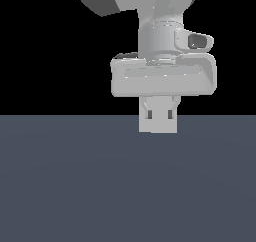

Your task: Plug the charger into the wall socket.

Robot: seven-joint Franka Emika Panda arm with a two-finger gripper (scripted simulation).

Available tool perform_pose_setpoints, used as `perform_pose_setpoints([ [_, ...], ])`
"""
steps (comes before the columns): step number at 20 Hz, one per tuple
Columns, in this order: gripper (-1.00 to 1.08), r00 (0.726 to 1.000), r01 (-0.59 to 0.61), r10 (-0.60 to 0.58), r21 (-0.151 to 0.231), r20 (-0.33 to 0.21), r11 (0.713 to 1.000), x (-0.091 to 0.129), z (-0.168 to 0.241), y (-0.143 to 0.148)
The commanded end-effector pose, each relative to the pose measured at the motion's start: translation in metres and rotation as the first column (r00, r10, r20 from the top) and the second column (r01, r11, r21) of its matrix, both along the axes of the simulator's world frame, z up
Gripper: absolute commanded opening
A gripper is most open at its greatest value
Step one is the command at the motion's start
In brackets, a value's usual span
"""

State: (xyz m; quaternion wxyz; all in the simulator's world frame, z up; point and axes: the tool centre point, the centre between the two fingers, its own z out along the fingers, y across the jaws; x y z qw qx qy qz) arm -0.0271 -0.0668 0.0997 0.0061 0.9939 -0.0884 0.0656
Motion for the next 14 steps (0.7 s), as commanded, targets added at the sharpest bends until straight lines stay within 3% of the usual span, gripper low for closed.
perform_pose_setpoints([
  [1,-1.00,1.000,-0.002,0.002,0.000,-0.001,1.000,0.001,0.001,0.000],
  [8,-1.00,1.000,-0.002,0.002,0.000,-0.001,1.000,0.004,0.000,0.000],
  [14,-1.00,1.000,-0.002,0.002,0.000,-0.001,1.000,0.019,0.000,-0.003],
])
